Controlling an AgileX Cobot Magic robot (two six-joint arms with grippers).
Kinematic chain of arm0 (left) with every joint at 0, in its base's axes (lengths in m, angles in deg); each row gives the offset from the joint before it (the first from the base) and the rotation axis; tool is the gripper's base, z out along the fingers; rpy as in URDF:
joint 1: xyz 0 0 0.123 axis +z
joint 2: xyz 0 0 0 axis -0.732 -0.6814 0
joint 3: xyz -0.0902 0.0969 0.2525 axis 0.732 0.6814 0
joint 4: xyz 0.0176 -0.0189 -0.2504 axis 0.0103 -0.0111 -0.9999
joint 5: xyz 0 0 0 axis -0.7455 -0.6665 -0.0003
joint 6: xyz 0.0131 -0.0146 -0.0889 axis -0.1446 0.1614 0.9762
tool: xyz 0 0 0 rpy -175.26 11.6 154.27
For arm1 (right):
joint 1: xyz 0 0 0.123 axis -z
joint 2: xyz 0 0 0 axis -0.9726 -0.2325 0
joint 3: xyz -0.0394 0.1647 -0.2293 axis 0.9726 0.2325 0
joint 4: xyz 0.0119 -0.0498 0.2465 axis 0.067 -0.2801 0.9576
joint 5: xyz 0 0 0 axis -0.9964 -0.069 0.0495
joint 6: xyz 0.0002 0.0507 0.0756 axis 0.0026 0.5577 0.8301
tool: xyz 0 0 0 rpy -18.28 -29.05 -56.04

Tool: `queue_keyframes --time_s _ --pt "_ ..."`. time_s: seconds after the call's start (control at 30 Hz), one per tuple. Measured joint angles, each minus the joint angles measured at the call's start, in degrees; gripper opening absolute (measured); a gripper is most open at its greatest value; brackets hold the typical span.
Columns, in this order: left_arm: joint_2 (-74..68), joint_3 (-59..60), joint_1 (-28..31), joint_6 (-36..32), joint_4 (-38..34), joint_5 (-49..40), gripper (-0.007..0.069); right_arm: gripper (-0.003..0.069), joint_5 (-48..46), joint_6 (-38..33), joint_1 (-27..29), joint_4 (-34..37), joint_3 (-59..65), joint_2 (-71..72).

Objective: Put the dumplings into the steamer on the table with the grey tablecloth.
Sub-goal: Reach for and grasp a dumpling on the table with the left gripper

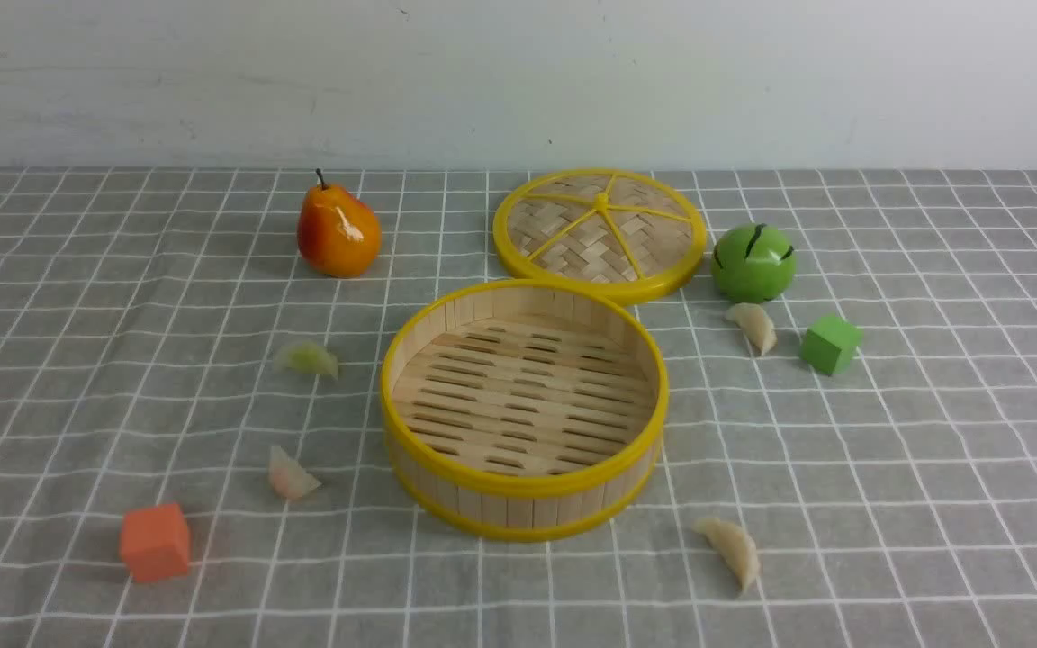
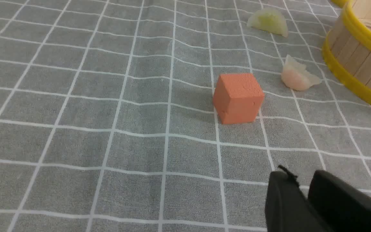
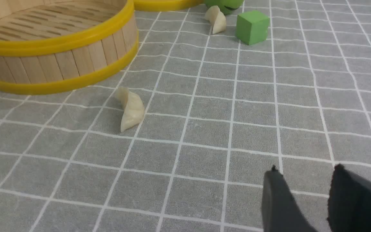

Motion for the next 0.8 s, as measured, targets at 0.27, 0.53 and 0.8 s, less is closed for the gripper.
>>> queue_keyframes --time_s 0.27,0.53,0.8 --pt "0.0 0.0 0.0 0.0 0.0 0.0 0.0124 0.0239 0.0 0.0 0.0 0.0 0.0 0.0" --pt "0.0 0.0 0.0 0.0 0.0 0.0 0.0132 0.0239 0.0 0.0 0.0 0.0 0.0 0.0" --pt "0.0 0.0 0.0 0.0 0.0 0.16 0.0144 0.0239 0.0 0.0 0.0 0.0 0.0 0.0"
